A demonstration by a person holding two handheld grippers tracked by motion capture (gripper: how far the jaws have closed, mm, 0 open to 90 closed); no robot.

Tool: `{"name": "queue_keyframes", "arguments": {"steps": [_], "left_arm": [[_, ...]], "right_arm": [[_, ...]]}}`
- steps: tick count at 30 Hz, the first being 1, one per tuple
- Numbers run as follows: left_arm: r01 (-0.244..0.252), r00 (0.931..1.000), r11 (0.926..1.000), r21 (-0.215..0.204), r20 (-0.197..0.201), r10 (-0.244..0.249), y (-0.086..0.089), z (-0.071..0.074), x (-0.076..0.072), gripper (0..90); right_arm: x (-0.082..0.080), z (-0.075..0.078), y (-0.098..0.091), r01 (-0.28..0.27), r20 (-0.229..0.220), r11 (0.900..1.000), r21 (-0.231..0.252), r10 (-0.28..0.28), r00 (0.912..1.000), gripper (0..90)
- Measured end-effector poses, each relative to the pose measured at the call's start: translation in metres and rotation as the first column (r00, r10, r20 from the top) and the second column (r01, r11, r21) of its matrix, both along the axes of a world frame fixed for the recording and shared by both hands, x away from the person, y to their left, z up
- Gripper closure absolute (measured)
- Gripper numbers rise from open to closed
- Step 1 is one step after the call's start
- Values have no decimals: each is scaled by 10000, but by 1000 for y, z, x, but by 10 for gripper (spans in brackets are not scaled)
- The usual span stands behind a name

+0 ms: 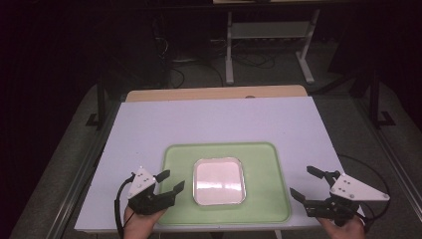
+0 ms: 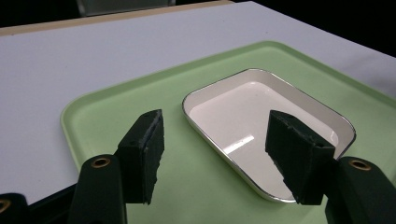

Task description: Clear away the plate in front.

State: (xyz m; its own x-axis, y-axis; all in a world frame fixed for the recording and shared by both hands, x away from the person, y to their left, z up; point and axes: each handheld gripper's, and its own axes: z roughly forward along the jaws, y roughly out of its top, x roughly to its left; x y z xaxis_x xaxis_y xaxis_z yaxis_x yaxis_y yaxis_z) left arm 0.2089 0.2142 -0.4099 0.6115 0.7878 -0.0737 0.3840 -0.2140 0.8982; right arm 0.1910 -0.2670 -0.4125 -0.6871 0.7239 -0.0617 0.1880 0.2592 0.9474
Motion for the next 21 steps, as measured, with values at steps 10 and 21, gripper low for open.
{"name": "queue_keyframes", "arguments": {"steps": [10, 21], "left_arm": [[26, 9998, 9997, 245, 195, -31, 12, 3, -5, 310], [37, 9997, 9997, 239, 245, -43, 23, -8, -23, 289]], "right_arm": [[0, -1, -1, 22, -41, 10000, -45, -22, 10000, 152], [-1, -4, -2, 31, -118, 10000, -73, -32, 9999, 152]]}}
